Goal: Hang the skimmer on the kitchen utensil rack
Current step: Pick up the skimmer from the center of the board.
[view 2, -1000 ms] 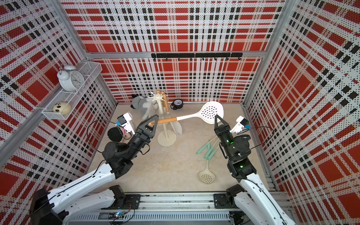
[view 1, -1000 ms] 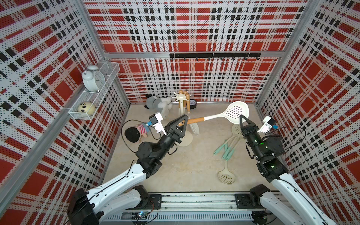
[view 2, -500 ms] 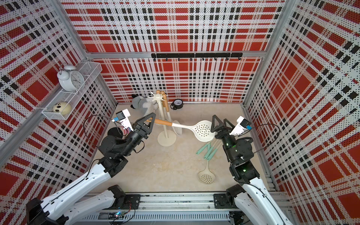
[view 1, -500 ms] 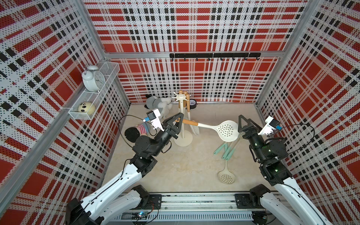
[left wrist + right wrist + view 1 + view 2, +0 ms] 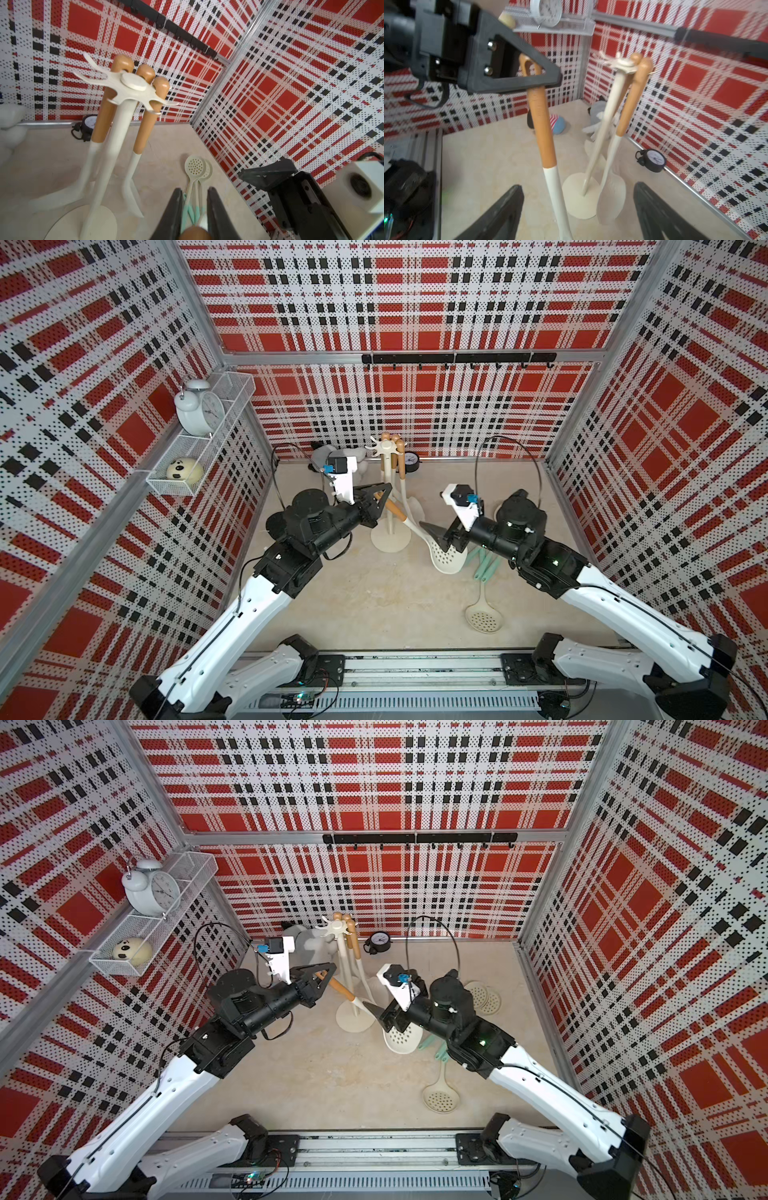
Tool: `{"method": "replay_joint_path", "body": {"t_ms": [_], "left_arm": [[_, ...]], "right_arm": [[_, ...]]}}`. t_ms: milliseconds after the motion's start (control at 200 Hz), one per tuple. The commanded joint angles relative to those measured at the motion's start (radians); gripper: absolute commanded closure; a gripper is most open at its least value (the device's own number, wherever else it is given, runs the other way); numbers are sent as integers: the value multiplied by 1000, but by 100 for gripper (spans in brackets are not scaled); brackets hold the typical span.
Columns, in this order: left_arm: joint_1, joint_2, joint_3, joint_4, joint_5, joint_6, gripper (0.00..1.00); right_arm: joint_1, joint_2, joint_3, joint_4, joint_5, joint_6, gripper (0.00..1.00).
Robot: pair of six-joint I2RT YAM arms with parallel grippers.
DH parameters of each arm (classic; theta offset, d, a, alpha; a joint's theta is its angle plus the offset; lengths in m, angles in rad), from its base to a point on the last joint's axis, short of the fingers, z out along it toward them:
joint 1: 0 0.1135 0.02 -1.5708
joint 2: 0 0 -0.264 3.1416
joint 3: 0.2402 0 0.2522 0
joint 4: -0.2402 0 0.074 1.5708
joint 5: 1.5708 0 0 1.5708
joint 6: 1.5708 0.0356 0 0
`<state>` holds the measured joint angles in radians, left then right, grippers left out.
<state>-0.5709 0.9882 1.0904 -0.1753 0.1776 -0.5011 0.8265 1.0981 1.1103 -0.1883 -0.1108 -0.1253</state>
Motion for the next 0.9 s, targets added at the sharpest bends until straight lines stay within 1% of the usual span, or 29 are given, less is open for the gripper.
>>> {"method": "replay_joint_path", "body": {"t_ms": [0, 80, 190, 230, 361, 446, 762, 897], "left_arm": [[3, 1, 58, -22, 29, 18, 100], [3, 5, 62, -20, 39, 20, 100], [1, 9, 68, -18, 43, 23, 100], [0, 9, 70, -17, 45, 24, 100], [-3, 9, 71, -15, 49, 26, 100], [-4, 9, 71, -12, 50, 27, 100], [-6, 12, 65, -4, 51, 23, 100], [-6, 11, 60, -3, 49, 22, 100]], "right_arm": [[28, 39, 60, -31, -54, -81, 17], [47, 72, 56, 22, -67, -66, 22], [49, 112, 43, 102, -67, -30, 35], [49, 128, 47, 116, -76, -20, 38], [50, 187, 66, 149, -142, 16, 44], [53, 217, 73, 172, -173, 32, 50], [60, 250, 46, 311, -185, 91, 70], [60, 255, 34, 339, -187, 106, 79]]}}
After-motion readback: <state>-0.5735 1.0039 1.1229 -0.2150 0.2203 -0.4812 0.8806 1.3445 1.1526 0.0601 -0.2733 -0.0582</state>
